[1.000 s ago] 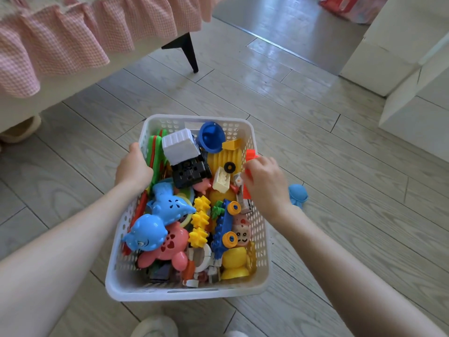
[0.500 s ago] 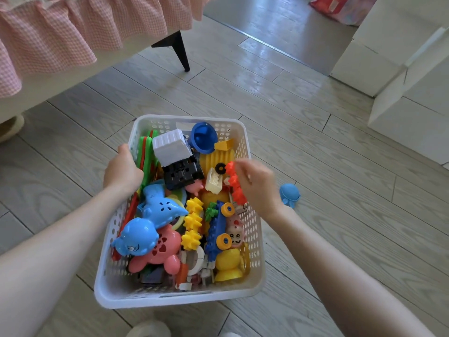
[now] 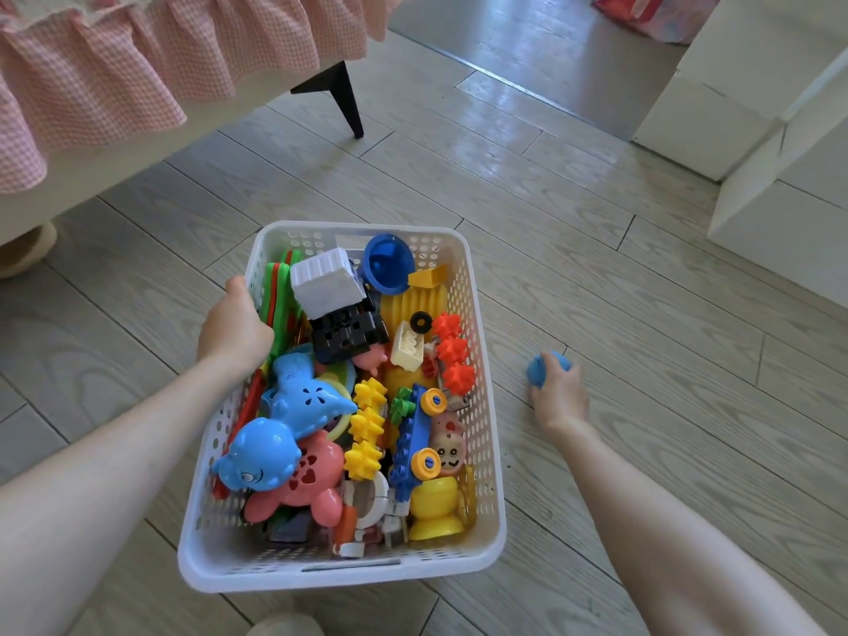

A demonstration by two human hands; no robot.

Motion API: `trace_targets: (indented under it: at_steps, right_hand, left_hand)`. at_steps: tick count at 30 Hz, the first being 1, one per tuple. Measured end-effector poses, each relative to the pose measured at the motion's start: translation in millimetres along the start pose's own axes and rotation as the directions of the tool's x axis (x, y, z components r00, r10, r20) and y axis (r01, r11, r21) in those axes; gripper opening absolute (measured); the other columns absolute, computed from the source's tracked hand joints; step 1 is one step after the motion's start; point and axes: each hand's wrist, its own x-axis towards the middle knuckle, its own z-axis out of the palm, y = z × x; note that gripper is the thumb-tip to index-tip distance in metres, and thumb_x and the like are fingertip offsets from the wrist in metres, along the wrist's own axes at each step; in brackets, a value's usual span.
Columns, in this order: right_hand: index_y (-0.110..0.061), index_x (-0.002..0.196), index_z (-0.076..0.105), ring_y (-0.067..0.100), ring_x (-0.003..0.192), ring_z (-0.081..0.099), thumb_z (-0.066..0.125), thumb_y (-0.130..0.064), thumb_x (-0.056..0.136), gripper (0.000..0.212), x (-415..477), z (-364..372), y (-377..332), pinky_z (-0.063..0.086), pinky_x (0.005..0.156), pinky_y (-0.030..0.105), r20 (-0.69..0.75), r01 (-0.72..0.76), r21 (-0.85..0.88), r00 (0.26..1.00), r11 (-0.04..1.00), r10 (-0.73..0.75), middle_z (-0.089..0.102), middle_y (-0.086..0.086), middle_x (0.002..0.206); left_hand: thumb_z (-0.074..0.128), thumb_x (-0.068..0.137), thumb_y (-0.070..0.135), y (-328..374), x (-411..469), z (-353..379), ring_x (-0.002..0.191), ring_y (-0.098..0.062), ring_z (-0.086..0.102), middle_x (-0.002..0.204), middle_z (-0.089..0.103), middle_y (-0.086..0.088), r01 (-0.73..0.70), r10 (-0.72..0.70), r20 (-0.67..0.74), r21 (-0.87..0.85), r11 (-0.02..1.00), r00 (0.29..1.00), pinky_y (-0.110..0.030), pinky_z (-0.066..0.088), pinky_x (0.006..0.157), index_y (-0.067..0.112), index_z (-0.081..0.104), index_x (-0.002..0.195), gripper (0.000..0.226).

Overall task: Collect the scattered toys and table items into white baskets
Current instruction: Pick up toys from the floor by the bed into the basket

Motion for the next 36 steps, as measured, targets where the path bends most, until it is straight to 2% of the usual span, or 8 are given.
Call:
trace_targets:
  at_steps: [6,10,18,22,24,29,32,36]
  right_hand:
    - [-0.003,0.118,0.060,0.024,0.098,0.058,0.052,-0.005,0.090,0.029,-14,-19,-14,0.040,0.085,0.023,-0.239,0.141,0.479,0.971,0.866,-0.025,0.062,0.016,0.112]
    - [0.000,0.113,0.063,0.029,0.100,0.060,0.055,-0.009,0.091,0.026,-25,-19,-14,0.044,0.090,0.034,-0.205,0.199,0.365,0.970,0.909,-0.130,0.066,0.016,0.104]
    - [-0.022,0.142,0.034,0.030,0.133,0.034,0.063,-0.045,0.082,0.070,-6,-6,-21,0.035,0.106,0.044,0.090,0.212,0.107,0.971,0.971,-0.222,0.030,0.014,0.147]
    - [-0.024,0.137,0.040,0.031,0.120,0.044,0.061,-0.047,0.081,0.064,-7,9,-23,0.043,0.098,0.042,0.269,0.278,-0.076,0.931,0.958,-0.248,0.044,0.012,0.132]
    - [-0.021,0.130,0.044,0.030,0.115,0.046,0.061,-0.048,0.079,0.060,-9,13,-20,0.044,0.093,0.042,0.262,0.270,-0.128,0.937,0.954,-0.230,0.048,0.011,0.125]
    - [-0.016,0.141,0.030,0.031,0.128,0.038,0.067,-0.049,0.075,0.083,-18,19,-2,0.039,0.100,0.042,0.163,0.219,-0.098,0.966,0.971,-0.201,0.033,0.012,0.144]
    - [-0.014,0.130,0.043,0.026,0.114,0.048,0.067,-0.039,0.079,0.061,-20,22,6,0.044,0.092,0.035,0.159,0.239,-0.006,0.959,0.971,-0.235,0.046,0.009,0.129]
    - [-0.007,0.109,0.058,0.020,0.089,0.056,0.065,-0.024,0.081,0.034,-24,9,1,0.045,0.075,0.030,-0.030,0.208,0.234,0.978,0.950,-0.207,0.060,0.006,0.099]
  left_hand:
    - [0.049,0.083,-0.004,1,-1,-1,0.078,-0.033,0.053,0.088,0.054,-0.017,0.008,-0.008,0.020,0.003,1.000,1.000,-0.042,0.047,0.062,0.007,0.037,0.118,0.039]
    - [0.048,0.083,-0.003,2,-2,-3,0.080,-0.036,0.054,0.091,0.055,-0.019,0.024,-0.024,0.032,0.008,1.000,0.999,-0.044,0.049,0.066,0.007,0.036,0.119,0.039]
    - [0.047,0.082,-0.004,1,0,-4,0.082,-0.037,0.053,0.094,0.056,-0.021,0.020,-0.020,0.039,0.001,1.000,0.999,-0.045,0.048,0.069,0.006,0.035,0.121,0.042]
    - [0.047,0.082,-0.005,0,0,-3,0.077,-0.032,0.050,0.090,0.054,-0.019,0.010,-0.009,0.028,-0.010,1.000,1.000,-0.039,0.041,0.061,0.006,0.036,0.120,0.041]
    - [0.047,0.082,-0.005,-1,1,-2,0.079,-0.033,0.051,0.090,0.055,-0.019,0.009,-0.009,0.025,-0.005,1.000,1.000,-0.041,0.045,0.063,0.006,0.036,0.120,0.041]
    - [0.049,0.082,-0.003,-3,3,1,0.081,-0.034,0.054,0.091,0.055,-0.018,0.012,-0.012,0.025,0.003,1.000,1.000,-0.045,0.050,0.067,0.008,0.036,0.119,0.040]
    - [0.049,0.083,-0.003,-3,3,2,0.081,-0.034,0.054,0.092,0.055,-0.018,0.010,-0.010,0.021,0.002,1.000,1.000,-0.045,0.051,0.068,0.008,0.036,0.119,0.040]
    - [0.049,0.082,-0.003,-3,3,1,0.083,-0.036,0.054,0.094,0.055,-0.019,0.002,-0.003,0.019,0.013,1.000,1.000,-0.046,0.050,0.070,0.007,0.036,0.120,0.041]
